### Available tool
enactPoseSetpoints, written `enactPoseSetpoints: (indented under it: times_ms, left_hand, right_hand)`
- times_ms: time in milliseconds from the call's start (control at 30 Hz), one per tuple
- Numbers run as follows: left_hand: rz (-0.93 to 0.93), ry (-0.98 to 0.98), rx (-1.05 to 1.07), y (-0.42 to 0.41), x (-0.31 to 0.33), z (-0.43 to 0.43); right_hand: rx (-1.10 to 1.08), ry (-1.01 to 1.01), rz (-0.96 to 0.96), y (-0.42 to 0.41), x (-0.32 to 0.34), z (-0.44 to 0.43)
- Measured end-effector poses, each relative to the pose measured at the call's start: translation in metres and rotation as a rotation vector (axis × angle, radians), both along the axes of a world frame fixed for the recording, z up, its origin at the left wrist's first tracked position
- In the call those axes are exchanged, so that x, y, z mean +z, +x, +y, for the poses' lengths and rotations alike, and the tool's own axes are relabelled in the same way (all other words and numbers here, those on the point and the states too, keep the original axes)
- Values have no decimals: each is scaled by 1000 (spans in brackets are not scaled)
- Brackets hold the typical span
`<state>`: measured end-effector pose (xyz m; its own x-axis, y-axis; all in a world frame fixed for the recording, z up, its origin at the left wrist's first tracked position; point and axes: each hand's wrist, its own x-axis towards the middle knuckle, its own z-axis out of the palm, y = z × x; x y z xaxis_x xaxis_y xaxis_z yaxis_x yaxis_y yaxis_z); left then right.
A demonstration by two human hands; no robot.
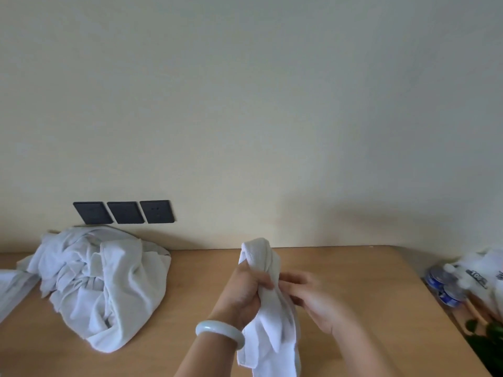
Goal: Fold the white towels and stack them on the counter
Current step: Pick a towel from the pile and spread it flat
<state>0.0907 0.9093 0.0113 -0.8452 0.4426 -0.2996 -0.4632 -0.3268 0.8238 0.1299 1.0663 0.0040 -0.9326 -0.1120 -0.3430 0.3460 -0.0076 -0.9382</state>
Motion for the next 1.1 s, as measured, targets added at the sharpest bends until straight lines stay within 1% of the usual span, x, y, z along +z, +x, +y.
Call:
enactPoseSetpoints:
  times_ms: [67, 133, 200, 267, 300, 367, 400, 433, 500, 567, 667, 733, 767, 833, 867, 933, 1000, 1067, 1100]
  left_hand:
    - [96, -255, 42, 3, 3, -3]
    - [210, -541, 157, 6, 5, -5]
    - [306, -661, 275, 12, 10, -5]
    - [424, -760, 408, 18, 15, -4]
    - [488, -821, 439, 21, 16, -4]
    - [570, -958, 399, 24, 17, -2]
    - [553, -980, 357, 27, 18, -1]
    - [475, -947, 326, 28, 16, 1]
    - [257, -774, 302, 31, 14, 3]
    - [111, -653, 281, 30, 6, 4]
    - [31, -586, 141, 26, -5, 2]
    - [28, -580, 57, 27, -5, 1]
    - [40, -579, 58, 27, -4, 1]
    - [80, -549, 153, 28, 2, 0]
    - [95, -537, 222, 26, 3, -1]
    - [138, -553, 351, 24, 8, -5]
    - [181, -553, 440, 19, 17, -13]
    - [209, -531, 462, 12, 30, -25]
    - [221, -523, 468, 8, 36, -32]
  right_hand:
    - [-17, 44, 46, -3, 2, -3]
    - [-57, 25, 57, -4, 5, -10]
    - [-149, -44, 65, -3, 6, -16]
    - [-274, -183, 75, 0, 9, -20]
    - [-315, -260, 88, 2, 12, -21]
    - [-338, -416, 127, 5, 21, -23]
    - [-331, -496, 133, 7, 25, -23]
    - [-326, -572, 120, 8, 29, -24]
    - [-276, -721, 82, 12, 36, -25]
    - [-241, -783, 51, 15, 38, -24]
    - [-247, -762, 66, 16, 36, -18]
    - [-270, -752, 67, 16, 34, -15]
    - [-276, -770, 59, 17, 33, -14]
    - [-283, -771, 61, 18, 33, -11]
    - [-292, -745, 59, 18, 34, -10]
    - [-371, -627, 73, 15, 37, -6]
    - [-499, -395, 154, 11, 45, 2]
    - [-605, -119, 254, 3, 53, 16]
    - [-643, -39, 273, -2, 55, 26]
